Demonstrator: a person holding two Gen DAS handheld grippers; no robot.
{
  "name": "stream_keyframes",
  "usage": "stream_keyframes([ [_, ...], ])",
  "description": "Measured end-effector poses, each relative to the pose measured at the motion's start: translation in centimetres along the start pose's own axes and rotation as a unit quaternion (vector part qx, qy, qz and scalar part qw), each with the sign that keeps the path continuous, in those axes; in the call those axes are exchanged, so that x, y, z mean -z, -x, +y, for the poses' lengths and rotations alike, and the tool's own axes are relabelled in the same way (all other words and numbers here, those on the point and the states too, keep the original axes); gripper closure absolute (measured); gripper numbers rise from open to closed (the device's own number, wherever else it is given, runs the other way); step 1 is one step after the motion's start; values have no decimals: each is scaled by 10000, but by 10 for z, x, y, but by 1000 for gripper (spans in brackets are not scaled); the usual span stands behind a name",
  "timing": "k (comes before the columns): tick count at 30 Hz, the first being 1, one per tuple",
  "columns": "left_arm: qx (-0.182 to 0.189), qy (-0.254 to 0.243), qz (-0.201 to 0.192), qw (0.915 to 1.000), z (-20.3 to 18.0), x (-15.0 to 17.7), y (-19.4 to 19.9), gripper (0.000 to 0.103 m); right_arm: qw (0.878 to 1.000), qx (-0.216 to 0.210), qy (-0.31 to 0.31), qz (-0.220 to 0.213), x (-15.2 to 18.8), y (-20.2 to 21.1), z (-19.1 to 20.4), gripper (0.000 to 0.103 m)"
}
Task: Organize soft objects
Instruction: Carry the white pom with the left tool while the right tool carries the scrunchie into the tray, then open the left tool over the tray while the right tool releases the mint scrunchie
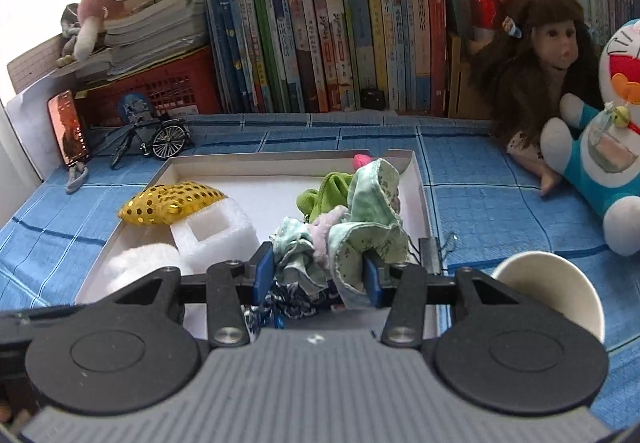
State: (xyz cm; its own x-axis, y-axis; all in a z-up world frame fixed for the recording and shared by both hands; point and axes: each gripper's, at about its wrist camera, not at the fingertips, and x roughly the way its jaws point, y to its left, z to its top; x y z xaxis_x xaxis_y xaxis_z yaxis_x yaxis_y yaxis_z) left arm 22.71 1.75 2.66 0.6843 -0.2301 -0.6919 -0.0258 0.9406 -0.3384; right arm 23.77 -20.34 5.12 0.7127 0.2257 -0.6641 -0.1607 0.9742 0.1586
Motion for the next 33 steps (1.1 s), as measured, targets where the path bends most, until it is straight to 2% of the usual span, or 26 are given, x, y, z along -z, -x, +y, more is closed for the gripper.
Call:
stream_keyframes([
  [10, -101, -20, -2, 9999, -2, -7, -14, 62, 9980, -190, -584, 119, -15, -26, -14, 53],
  [19, -170, -24, 0, 9999, 0, -10, -23, 62, 9974, -51, -704, 130, -20, -38, -17, 52],
  [23, -179, -70, -5, 9998, 0, -9, -23, 62, 9955, -156, -905, 227, -18, -42, -22, 51],
  [26, -192, -127, -48, 9997, -1, -7, -20, 61, 9949, -159, -970, 242, -15, -41, -23, 45],
  [28, -225, -198, -91, 9995, -2, -6, -17, 56, 9941, -177, -1045, 225, -14, -40, -25, 32],
  [33, -253, -308, -215, 9990, -6, -4, -6, 43, 9952, -281, -934, 110, -10, -28, -25, 27],
])
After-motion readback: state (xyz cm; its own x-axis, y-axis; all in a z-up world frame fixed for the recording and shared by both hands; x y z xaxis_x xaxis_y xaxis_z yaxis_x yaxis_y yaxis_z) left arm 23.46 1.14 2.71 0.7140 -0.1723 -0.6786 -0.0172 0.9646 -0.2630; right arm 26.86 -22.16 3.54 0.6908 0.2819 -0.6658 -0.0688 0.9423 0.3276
